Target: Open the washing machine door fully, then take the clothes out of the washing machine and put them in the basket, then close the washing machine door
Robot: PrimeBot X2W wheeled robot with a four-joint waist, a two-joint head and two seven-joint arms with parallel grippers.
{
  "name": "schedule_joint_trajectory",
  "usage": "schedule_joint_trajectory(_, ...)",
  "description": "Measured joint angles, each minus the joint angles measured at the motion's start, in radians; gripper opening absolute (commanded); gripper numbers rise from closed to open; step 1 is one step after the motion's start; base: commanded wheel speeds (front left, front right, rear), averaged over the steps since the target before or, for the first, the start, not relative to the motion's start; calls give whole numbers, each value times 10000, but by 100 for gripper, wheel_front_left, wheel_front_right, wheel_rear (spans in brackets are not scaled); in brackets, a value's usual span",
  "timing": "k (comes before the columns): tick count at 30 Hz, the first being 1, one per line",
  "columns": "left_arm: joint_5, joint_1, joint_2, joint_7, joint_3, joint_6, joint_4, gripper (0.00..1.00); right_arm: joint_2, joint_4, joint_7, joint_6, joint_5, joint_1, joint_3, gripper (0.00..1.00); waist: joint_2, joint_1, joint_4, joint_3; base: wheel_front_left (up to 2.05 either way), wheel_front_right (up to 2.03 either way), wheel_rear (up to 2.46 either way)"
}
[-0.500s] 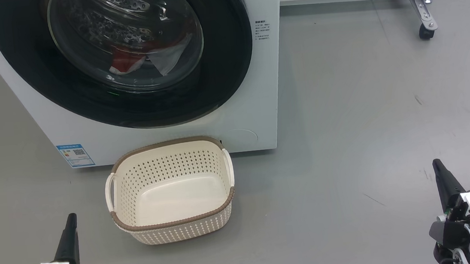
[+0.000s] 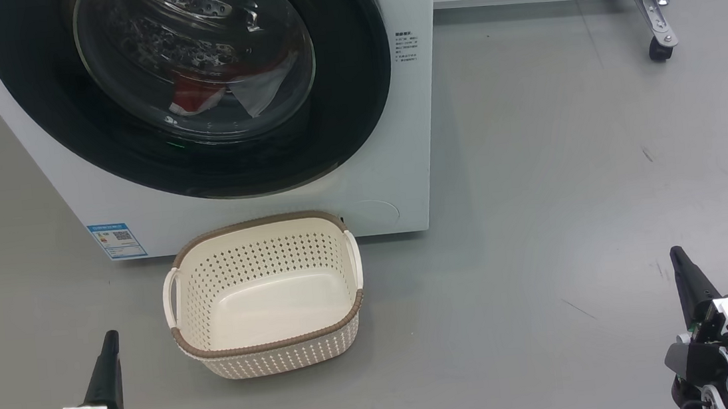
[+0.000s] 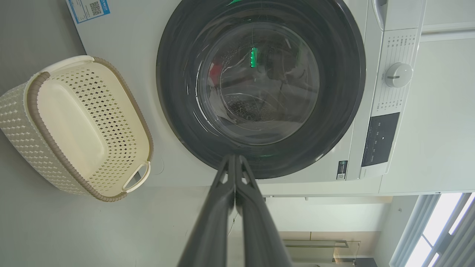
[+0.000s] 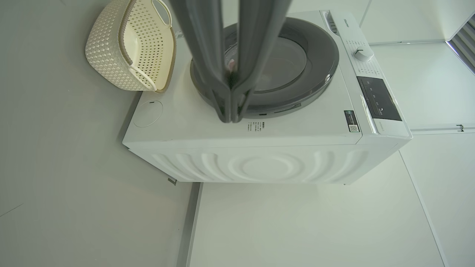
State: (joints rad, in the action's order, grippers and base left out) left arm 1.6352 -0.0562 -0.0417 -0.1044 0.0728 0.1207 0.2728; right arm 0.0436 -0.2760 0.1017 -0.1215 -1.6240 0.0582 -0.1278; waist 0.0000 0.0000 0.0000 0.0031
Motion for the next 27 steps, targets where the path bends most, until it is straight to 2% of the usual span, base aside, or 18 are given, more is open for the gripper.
schedule_joint_trajectory(21, 0, 0, 2, 0, 2, 0, 0, 0, -4, 0, 2, 0, 4, 0, -2, 0, 0, 0, 0, 0, 0, 0, 0)
schedule_joint_trajectory(22, 8, 12, 6, 0, -8, -8, 38, 100, -12, -40, 0, 4, 8, -17, 2, 100, 0, 0, 0, 0, 0, 0, 0)
schedule_joint_trajectory(24, 15, 151, 81, 0, -44, -10, 230, 100, -102, -228, 0, 8, 8, -166, 10, 100, 0, 0, 0, 0, 0, 0, 0)
schedule_joint_trajectory(25, 15, 247, 138, 0, -69, -12, 355, 0, -163, -334, 0, 8, 8, -288, 17, 0, 0, 0, 0, 0, 0, 0, 0)
schedule_joint_trajectory(26, 15, 345, 198, 0, -86, -12, 466, 0, -217, -449, 0, 8, 8, -403, 21, 0, 0, 0, 0, 0, 0, 0, 0)
schedule_joint_trajectory(27, 15, 435, 257, 0, -100, -12, 571, 100, -268, -556, 0, 8, 8, -518, 25, 100, 0, 0, -1, 0, 0, 0, 0)
